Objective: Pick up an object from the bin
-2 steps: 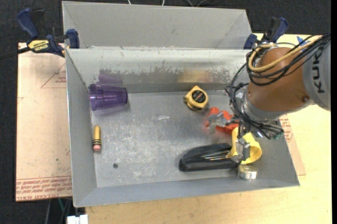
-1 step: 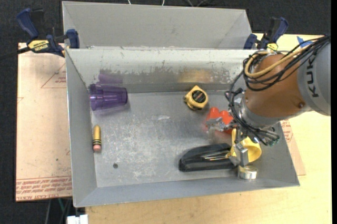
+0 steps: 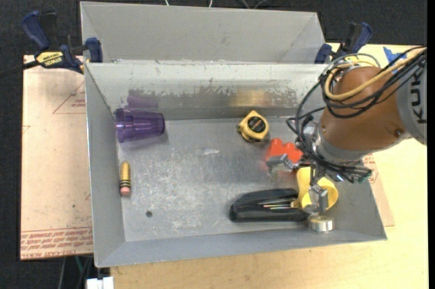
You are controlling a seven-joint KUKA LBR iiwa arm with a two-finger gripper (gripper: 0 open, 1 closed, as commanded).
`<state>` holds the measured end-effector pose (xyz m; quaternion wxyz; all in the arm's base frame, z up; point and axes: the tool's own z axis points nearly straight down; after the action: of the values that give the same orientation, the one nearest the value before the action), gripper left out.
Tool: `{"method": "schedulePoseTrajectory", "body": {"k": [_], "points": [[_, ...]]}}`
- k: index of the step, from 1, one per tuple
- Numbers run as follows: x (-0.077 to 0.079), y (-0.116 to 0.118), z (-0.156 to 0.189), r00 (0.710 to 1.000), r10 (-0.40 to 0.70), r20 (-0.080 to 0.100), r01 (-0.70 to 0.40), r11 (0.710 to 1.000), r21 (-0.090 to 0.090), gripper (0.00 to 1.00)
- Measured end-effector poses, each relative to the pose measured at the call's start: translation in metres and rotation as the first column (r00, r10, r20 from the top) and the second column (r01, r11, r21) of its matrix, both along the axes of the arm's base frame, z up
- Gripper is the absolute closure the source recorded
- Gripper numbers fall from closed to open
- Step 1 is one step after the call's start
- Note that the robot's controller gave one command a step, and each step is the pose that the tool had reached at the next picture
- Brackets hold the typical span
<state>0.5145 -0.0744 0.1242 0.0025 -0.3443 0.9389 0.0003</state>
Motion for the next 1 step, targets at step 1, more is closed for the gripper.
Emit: {"method": "schedulePoseTrajectory", "body": {"k": [1], "points": [[-0.0016,-0.0062,-0.0049,1.000,0.005,0.004,-0.005,1.000,0.000,0.00]]}}
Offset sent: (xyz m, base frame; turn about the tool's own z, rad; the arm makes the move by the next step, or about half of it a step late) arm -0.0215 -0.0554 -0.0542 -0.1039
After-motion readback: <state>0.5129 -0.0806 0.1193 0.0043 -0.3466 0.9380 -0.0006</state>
